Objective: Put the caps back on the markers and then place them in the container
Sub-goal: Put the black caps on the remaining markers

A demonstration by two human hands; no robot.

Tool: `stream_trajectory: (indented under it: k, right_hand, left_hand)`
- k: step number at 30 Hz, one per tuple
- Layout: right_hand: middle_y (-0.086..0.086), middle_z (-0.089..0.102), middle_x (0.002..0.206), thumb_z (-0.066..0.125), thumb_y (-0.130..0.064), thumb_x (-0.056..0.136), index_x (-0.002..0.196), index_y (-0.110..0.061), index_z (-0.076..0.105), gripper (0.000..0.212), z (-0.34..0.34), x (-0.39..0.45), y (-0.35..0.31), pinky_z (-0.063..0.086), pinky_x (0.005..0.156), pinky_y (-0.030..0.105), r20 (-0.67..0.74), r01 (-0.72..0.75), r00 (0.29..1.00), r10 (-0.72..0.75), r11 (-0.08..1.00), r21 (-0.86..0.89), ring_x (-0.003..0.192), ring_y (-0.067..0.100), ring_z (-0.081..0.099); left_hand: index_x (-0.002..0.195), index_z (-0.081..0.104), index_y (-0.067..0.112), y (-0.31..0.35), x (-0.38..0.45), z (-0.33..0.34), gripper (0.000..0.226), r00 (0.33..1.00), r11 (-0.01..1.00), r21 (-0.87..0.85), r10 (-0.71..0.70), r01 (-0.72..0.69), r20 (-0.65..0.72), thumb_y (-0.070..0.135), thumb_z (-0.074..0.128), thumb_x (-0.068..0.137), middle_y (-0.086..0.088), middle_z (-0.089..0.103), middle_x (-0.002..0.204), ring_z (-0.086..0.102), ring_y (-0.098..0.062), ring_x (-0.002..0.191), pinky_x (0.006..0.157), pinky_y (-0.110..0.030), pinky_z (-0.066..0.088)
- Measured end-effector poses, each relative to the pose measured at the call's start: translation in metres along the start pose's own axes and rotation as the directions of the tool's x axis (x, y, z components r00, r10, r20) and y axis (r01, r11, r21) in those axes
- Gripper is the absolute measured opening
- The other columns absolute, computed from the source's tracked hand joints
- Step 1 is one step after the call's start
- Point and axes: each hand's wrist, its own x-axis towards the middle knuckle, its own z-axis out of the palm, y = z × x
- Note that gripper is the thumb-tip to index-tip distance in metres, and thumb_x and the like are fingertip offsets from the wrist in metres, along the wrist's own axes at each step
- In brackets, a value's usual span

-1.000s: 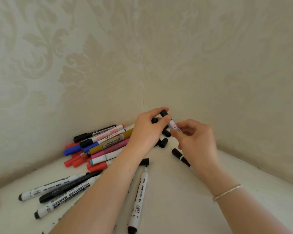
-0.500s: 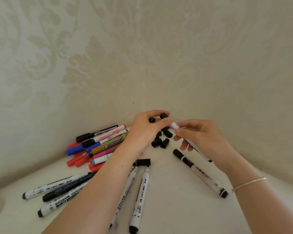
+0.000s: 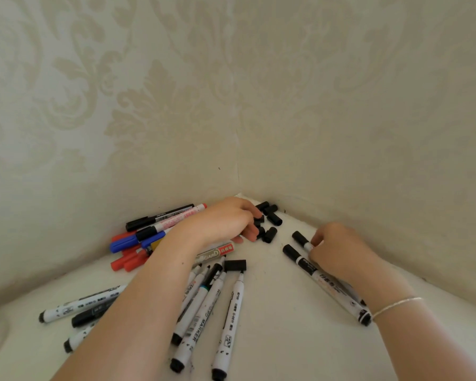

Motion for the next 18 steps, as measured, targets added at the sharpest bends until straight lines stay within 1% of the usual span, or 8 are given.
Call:
stream_trajectory:
  k: [3, 5, 8, 10, 12, 13, 15, 18]
  right_hand:
    - [0.009, 0.062, 0.097, 0.053, -0.026, 0.094, 0.109, -0.007, 0.062, 0.026, -0.001, -0.001, 0.001, 0.05, 0.079, 0.033, -0.014, -0.011, 1.0, 0.011, 1.0, -0.027, 0.091, 0.026, 0.062]
    - [0.009, 0.058, 0.103, 0.052, -0.021, 0.093, 0.108, -0.006, 0.062, 0.024, -0.001, -0.003, -0.004, 0.05, 0.079, 0.033, -0.078, 0.013, 0.997, -0.017, 0.999, -0.039, 0.094, 0.028, 0.06]
    - [0.002, 0.054, 0.095, 0.05, -0.015, 0.088, 0.099, -0.013, 0.058, 0.013, 0.005, -0.014, -0.024, 0.048, 0.071, 0.031, -0.187, 0.207, 0.964, -0.188, 0.975, 0.084, 0.09, 0.025, 0.058]
    - [-0.002, 0.055, 0.082, 0.052, -0.026, 0.089, 0.093, -0.021, 0.05, 0.007, 0.012, -0.03, -0.04, 0.043, 0.058, 0.028, -0.113, 0.34, 0.938, -0.327, 0.93, 0.139, 0.074, 0.019, 0.057]
    - [-0.004, 0.054, 0.074, 0.052, -0.041, 0.089, 0.093, -0.022, 0.042, 0.022, 0.023, -0.045, -0.055, 0.039, 0.051, 0.025, -0.003, 0.457, 0.888, -0.46, 0.882, 0.11, 0.063, 0.014, 0.052]
    - [-0.004, 0.054, 0.073, 0.052, -0.046, 0.088, 0.095, -0.021, 0.04, 0.028, 0.028, -0.05, -0.06, 0.039, 0.051, 0.025, 0.033, 0.501, 0.863, -0.504, 0.863, 0.07, 0.062, 0.014, 0.052]
    - [-0.002, 0.056, 0.079, 0.051, -0.051, 0.086, 0.098, -0.019, 0.038, 0.037, 0.037, -0.054, -0.068, 0.041, 0.057, 0.029, 0.08, 0.539, 0.84, -0.536, 0.842, -0.014, 0.073, 0.02, 0.058]
    - [-0.003, 0.049, 0.08, 0.05, -0.049, 0.086, 0.097, -0.02, 0.036, 0.034, 0.041, -0.055, -0.072, 0.039, 0.065, 0.031, 0.116, 0.538, 0.838, -0.533, 0.843, -0.016, 0.081, 0.025, 0.055]
  left_hand:
    - [0.121, 0.055, 0.009, 0.0, -0.002, -0.003, 0.028, 0.999, 1.0, -0.02, 0.007, -0.006, 0.033, 0.007, 0.036, 0.1, -0.005, 0.067, 0.093, 0.069, -0.012, 0.078, 0.062, -0.017, 0.051]
    - [0.119, 0.056, 0.01, 0.0, -0.003, -0.007, 0.025, 1.0, 1.0, -0.018, 0.023, -0.023, 0.014, 0.011, 0.038, 0.102, -0.009, 0.068, 0.101, 0.072, -0.019, 0.083, 0.066, -0.02, 0.053]
    - [0.111, 0.06, 0.016, -0.001, -0.005, -0.012, 0.022, 0.995, 0.998, -0.012, 0.06, -0.061, -0.079, 0.016, 0.04, 0.101, -0.007, 0.07, 0.098, 0.074, -0.019, 0.079, 0.072, -0.028, 0.056]
    - [0.105, 0.061, 0.017, -0.001, -0.006, -0.013, 0.022, 0.986, 0.996, -0.031, 0.079, -0.085, -0.149, 0.016, 0.04, 0.101, -0.006, 0.07, 0.092, 0.074, -0.02, 0.073, 0.078, -0.038, 0.056]
    - [0.104, 0.062, 0.016, 0.0, -0.006, -0.014, 0.022, 0.975, 0.994, -0.041, 0.092, -0.102, -0.202, 0.016, 0.041, 0.1, -0.006, 0.07, 0.087, 0.073, -0.02, 0.068, 0.08, -0.043, 0.056]
    - [0.104, 0.063, 0.016, 0.0, -0.006, -0.014, 0.022, 0.97, 0.993, -0.045, 0.095, -0.107, -0.223, 0.016, 0.041, 0.1, -0.006, 0.07, 0.085, 0.072, -0.019, 0.065, 0.08, -0.045, 0.056]
    - [0.104, 0.064, 0.015, 0.0, -0.005, -0.013, 0.023, 0.962, 0.992, -0.055, 0.096, -0.114, -0.256, 0.017, 0.041, 0.099, -0.005, 0.068, 0.08, 0.067, -0.014, 0.056, 0.077, -0.046, 0.056]
    - [0.106, 0.064, 0.017, -0.001, -0.003, -0.014, 0.025, 0.956, 0.992, -0.07, 0.085, -0.109, -0.279, 0.015, 0.04, 0.098, -0.004, 0.062, 0.08, 0.062, -0.012, 0.055, 0.069, -0.038, 0.055]
